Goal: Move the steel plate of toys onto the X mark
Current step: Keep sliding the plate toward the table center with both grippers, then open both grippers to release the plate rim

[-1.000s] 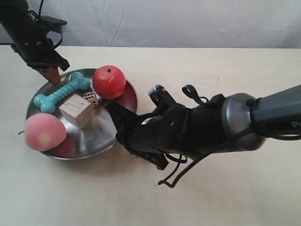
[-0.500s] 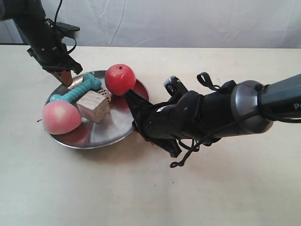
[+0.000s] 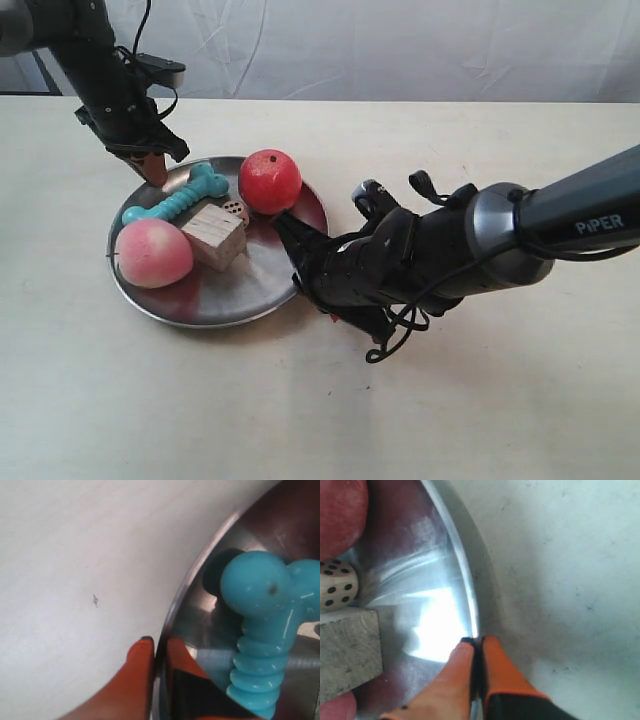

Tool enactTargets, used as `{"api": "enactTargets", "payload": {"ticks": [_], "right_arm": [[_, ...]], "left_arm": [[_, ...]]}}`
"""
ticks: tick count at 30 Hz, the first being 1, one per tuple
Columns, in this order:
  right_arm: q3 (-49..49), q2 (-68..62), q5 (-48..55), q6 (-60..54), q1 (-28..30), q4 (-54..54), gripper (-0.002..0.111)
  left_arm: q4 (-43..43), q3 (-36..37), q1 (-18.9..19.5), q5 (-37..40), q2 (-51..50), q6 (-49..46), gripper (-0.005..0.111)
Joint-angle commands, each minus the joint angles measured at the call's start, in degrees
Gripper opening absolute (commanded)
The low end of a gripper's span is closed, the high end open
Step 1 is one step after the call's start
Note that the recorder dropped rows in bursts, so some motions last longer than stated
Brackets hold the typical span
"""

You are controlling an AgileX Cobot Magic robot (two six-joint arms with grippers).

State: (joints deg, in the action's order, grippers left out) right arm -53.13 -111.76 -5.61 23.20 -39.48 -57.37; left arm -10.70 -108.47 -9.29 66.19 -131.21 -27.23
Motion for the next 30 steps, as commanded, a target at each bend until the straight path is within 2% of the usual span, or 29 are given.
{"api": "enactTargets", "payload": {"ticks": [1,30], "right_arm": [[-1.43,0.26,-2.64,-0.73,0.14,1.79,-0.001],[-1.43,-2.15,-0.54,-0.73,0.14,1.40,-0.001]], "left_arm": [[-7.24,-0.28,-1.70,3.77,0.40,3.03,0.000],[-7.87,-0.28,-1.70,3.77,-3.42,3.28,0.000]]}}
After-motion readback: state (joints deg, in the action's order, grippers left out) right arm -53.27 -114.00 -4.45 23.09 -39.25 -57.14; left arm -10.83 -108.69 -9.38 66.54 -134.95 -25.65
